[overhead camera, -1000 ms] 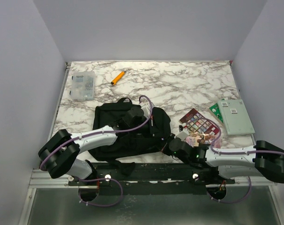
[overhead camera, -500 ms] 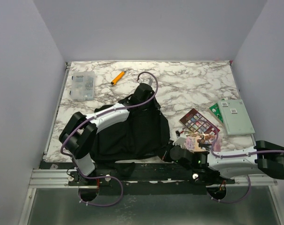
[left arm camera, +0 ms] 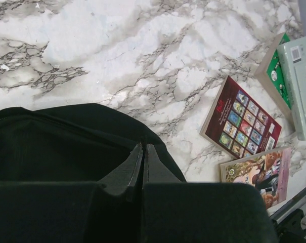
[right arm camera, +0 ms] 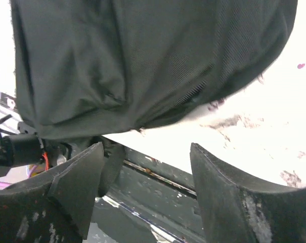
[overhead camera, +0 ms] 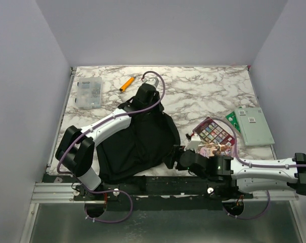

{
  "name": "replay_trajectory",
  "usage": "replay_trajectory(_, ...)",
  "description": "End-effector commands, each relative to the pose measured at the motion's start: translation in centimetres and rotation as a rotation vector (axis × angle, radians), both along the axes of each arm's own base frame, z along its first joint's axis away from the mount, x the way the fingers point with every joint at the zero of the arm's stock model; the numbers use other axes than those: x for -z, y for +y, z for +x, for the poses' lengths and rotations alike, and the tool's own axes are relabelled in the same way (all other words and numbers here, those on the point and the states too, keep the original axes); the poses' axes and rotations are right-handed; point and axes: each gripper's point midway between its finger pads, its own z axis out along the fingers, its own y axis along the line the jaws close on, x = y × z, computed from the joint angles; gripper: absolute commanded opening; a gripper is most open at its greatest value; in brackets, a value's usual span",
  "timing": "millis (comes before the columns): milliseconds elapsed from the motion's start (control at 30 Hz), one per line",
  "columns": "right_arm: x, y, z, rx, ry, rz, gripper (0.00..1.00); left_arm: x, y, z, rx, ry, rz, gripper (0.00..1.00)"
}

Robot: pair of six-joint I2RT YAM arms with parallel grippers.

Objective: Pack the student bag
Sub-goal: Unzip the student bag at the center of the board.

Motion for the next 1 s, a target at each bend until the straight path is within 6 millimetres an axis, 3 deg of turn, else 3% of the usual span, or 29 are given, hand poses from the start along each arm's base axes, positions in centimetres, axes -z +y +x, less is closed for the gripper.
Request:
replay_trajectory(0,-3.1,-1.7,2.3,-0.013,-0.129,-0.196,0.76,-2.1,-0.4,-1.3,0.053,-0.012,-0.076,0.00)
replay_trajectory(133,-5.4,-2.0,6.8,-0.021,-0.149,-0.202,0.76,-2.3,-0.4,-2.2,0.062,0.014,-0.107,0.00)
replay_trajectory(200,-6.2,-2.0,9.2,-0.048,-0.147,-0.172,0.71,-2.5,-0.3,-2.4,0.059,0.012,-0.114,0.00)
replay_trajectory(267,-6.5,-2.2,11.4,-0.054,-0.178,-0.209,0.65,-2.9,-0.2,-2.7,0.063,0.012,-0.125,0.00)
replay_trajectory(433,-6.3,-0.3,15.4,-0.144,-0.207,-0.266,0.58,-3.8,-0.6,-3.6,0.092,0.024,-0.161,0.00)
replay_trajectory(600,-4.7,1.2,17.3,-0.176,-0.197,-0.280,0.55,-4.1,-0.3,-4.0,0.101,0.022,-0.161,0.00)
replay_trajectory(733,-3.6,1.2,18.6,-0.149,-0.196,-0.310,0.32,-4.1,-0.1,-4.2,0.102,0.023,-0.155,0.00)
replay_trajectory(800,-3.2,0.7,18.9,-0.133,-0.191,-0.339,0.04,-4.0,0.2,-4.0,0.087,0.016,-0.140,0.00)
replay_trajectory(967,-2.9,-1.0,17.8,-0.108,-0.178,-0.354,0.00,-3.0,2.9,-1.3,-0.017,0.001,-0.062,0.00)
